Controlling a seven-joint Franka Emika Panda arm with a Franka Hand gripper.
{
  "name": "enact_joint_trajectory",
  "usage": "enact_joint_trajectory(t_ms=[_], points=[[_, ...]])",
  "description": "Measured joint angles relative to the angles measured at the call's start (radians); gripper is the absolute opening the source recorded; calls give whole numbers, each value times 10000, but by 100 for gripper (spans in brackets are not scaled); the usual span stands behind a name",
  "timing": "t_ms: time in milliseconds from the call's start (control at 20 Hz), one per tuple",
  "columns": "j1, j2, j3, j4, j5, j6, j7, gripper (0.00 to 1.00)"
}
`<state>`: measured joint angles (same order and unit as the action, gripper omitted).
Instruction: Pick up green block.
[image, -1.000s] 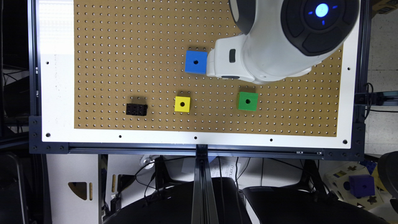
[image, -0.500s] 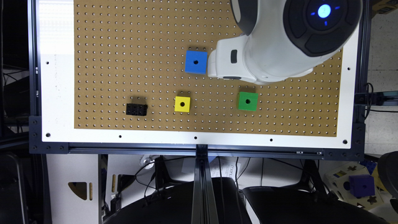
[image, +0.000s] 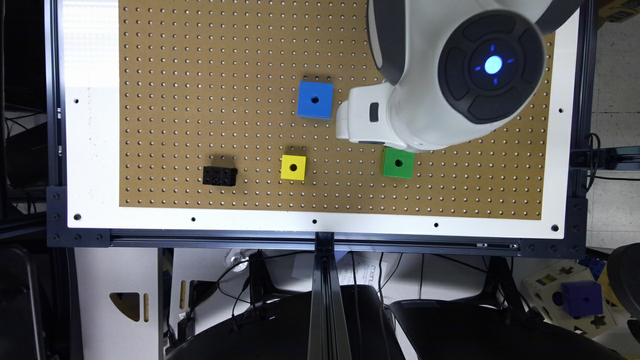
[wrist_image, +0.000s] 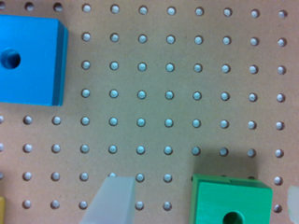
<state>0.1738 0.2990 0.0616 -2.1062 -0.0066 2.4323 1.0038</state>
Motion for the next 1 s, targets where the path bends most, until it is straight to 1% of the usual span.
enact_joint_trajectory(t_ms=[100, 350, 450, 550, 650, 700, 750, 900, 1000], points=[[1, 82, 39, 26, 2, 67, 1, 100], [8, 238, 198, 116, 7, 176, 41, 100], [8, 358, 238, 267, 7, 175, 60, 100], [8, 530, 251, 400, 7, 184, 64, 100], [7, 864, 251, 530, 7, 359, 64, 100], [7, 1134, 251, 647, 7, 517, 64, 100], [8, 1318, 251, 767, 7, 580, 64, 100], [13, 1612, 265, 1114, 7, 571, 64, 100], [19, 1763, 288, 1266, 7, 573, 67, 100]])
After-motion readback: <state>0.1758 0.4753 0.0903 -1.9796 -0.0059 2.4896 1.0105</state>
